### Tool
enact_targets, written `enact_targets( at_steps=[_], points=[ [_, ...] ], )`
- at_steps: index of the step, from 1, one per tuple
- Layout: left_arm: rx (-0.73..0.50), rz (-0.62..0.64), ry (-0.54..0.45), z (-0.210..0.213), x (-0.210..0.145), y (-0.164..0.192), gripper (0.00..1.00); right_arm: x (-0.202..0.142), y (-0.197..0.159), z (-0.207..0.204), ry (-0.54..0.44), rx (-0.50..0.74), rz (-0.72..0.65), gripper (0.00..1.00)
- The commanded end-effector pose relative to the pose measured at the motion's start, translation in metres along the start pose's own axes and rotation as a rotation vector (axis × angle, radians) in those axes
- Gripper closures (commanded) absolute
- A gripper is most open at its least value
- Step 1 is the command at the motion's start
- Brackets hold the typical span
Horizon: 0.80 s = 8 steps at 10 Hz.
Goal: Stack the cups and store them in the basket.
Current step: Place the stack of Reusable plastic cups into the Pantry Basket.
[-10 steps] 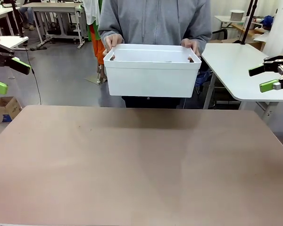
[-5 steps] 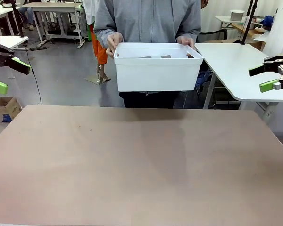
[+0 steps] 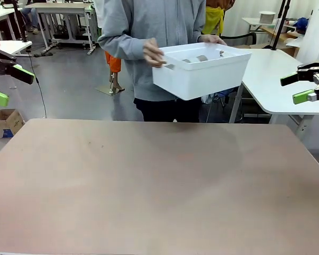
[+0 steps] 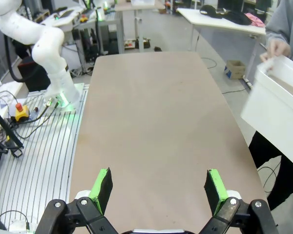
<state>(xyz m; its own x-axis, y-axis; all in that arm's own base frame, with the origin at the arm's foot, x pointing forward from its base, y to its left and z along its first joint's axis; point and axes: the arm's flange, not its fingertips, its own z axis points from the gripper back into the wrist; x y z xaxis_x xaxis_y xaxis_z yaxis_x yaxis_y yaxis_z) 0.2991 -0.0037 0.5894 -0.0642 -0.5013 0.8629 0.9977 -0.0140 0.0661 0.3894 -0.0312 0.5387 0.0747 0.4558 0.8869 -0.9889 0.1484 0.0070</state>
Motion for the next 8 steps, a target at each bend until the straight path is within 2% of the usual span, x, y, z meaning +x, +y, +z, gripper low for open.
enact_targets(
  at_steps=[1, 8],
  points=[
    [-0.002, -0.003, -0.013, 0.0008, 0.0039, -0.0012, 0.00, 0.0033, -0.0002, -0.0003, -0.026, -0.004, -0.001, 0.00],
    [-0.002, -0.003, -0.013, 0.0008, 0.0039, -0.0012, 0.00, 0.0033, -0.0002, -0.0003, -0.026, -0.004, -0.001, 0.00]
  ],
)
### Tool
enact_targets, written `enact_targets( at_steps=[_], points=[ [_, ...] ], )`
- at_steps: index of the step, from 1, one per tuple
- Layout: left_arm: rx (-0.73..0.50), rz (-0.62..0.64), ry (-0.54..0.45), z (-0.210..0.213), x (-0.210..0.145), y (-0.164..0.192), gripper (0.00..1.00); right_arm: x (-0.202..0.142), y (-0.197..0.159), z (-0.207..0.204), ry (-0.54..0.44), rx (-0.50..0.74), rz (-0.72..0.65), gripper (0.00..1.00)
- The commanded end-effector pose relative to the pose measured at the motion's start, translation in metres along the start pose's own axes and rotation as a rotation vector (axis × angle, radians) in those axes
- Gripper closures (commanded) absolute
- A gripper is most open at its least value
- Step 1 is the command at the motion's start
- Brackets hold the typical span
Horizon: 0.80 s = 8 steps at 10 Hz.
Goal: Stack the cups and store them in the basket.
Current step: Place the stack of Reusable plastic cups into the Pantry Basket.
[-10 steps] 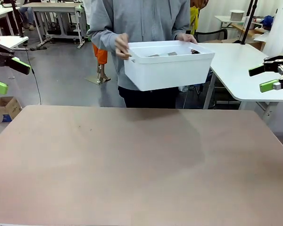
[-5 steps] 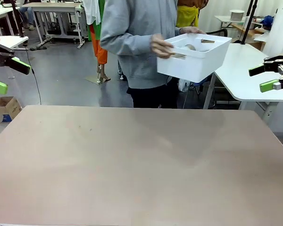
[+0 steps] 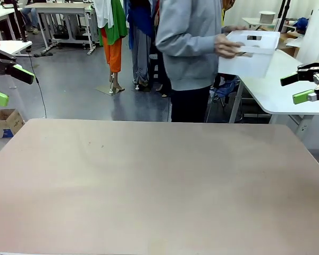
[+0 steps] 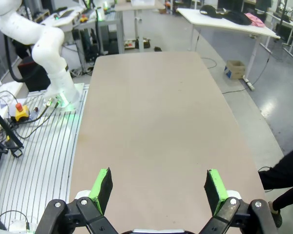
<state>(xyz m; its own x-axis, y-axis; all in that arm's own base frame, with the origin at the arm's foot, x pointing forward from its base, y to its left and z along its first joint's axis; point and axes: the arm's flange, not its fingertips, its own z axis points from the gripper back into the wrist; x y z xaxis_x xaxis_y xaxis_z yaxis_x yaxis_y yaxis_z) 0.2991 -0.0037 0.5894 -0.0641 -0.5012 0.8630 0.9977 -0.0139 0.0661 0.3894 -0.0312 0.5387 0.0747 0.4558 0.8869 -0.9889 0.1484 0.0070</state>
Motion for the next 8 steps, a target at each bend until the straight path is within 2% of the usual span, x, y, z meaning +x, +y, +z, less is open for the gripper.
enact_targets(
  at_steps=[1, 8],
  points=[
    [-0.002, -0.003, -0.013, 0.0008, 0.0039, -0.0012, 0.00, 0.0033, -0.0002, -0.0003, -0.026, -0.004, -0.001, 0.00],
    [-0.002, -0.003, -0.013, 0.0008, 0.0039, -0.0012, 0.00, 0.0033, -0.0002, -0.0003, -0.026, -0.004, -0.001, 0.00]
  ],
)
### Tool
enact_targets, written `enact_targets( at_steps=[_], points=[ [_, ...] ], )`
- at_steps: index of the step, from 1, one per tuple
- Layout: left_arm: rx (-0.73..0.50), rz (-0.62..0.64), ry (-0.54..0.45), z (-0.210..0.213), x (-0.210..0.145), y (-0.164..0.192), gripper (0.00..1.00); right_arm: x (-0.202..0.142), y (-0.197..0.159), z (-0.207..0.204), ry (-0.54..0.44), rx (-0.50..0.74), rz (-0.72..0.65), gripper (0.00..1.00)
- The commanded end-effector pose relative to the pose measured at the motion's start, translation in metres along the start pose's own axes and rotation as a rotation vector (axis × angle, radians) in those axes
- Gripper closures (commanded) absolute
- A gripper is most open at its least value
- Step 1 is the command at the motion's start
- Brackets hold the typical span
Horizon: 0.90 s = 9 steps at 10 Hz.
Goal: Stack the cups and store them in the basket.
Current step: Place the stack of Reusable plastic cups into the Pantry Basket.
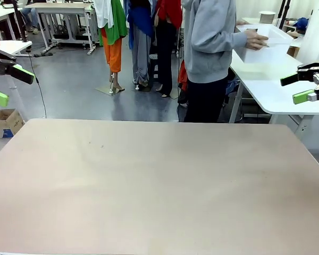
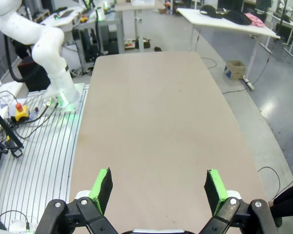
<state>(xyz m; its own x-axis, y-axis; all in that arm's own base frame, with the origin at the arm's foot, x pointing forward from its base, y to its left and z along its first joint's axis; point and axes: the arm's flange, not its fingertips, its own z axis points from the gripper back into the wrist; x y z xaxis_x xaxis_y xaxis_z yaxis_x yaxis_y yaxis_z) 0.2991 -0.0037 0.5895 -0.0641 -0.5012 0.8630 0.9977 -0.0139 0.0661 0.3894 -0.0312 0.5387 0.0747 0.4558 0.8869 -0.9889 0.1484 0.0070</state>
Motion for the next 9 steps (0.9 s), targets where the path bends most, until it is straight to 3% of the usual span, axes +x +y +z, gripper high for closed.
enact_targets(
  at_steps=[1, 9],
  points=[
    [-0.002, -0.004, -0.013, 0.0007, 0.0039, -0.0012, 0.00, 0.0033, -0.0002, -0.0003, -0.026, -0.004, -0.001, 0.00],
    [-0.002, -0.004, -0.013, 0.0007, 0.0039, -0.0012, 0.00, 0.0033, -0.0002, -0.0003, -0.026, -0.004, -0.001, 0.00]
  ],
)
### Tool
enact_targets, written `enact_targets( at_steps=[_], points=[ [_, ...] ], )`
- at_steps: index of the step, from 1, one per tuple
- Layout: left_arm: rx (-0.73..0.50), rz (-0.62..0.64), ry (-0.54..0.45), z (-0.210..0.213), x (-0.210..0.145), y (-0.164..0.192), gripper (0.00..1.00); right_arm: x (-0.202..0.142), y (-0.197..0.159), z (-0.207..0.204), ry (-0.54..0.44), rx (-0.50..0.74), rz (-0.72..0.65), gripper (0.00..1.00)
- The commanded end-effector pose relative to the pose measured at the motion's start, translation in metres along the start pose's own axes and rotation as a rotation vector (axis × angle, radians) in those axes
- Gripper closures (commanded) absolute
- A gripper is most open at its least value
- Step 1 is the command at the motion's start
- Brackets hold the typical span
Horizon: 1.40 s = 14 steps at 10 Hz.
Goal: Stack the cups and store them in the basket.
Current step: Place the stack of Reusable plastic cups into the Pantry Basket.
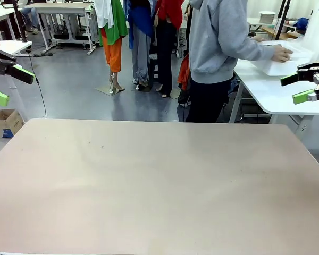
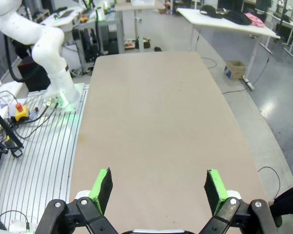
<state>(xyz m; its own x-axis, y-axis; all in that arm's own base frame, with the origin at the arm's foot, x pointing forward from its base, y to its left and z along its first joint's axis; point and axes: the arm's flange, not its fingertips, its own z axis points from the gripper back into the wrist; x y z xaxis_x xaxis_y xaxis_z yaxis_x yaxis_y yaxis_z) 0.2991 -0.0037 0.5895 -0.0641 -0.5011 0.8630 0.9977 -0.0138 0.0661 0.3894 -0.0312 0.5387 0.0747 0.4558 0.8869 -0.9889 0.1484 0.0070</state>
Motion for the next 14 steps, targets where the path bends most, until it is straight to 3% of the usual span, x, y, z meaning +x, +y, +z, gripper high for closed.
enact_targets(
  at_steps=[1, 14],
  points=[
    [-0.002, -0.004, -0.013, 0.0007, 0.0039, -0.0012, 0.00, 0.0033, -0.0002, -0.0003, -0.026, -0.004, -0.001, 0.00],
    [-0.002, -0.004, -0.013, 0.0007, 0.0039, -0.0012, 0.00, 0.0033, -0.0002, -0.0003, -0.026, -0.004, -0.001, 0.00]
  ],
)
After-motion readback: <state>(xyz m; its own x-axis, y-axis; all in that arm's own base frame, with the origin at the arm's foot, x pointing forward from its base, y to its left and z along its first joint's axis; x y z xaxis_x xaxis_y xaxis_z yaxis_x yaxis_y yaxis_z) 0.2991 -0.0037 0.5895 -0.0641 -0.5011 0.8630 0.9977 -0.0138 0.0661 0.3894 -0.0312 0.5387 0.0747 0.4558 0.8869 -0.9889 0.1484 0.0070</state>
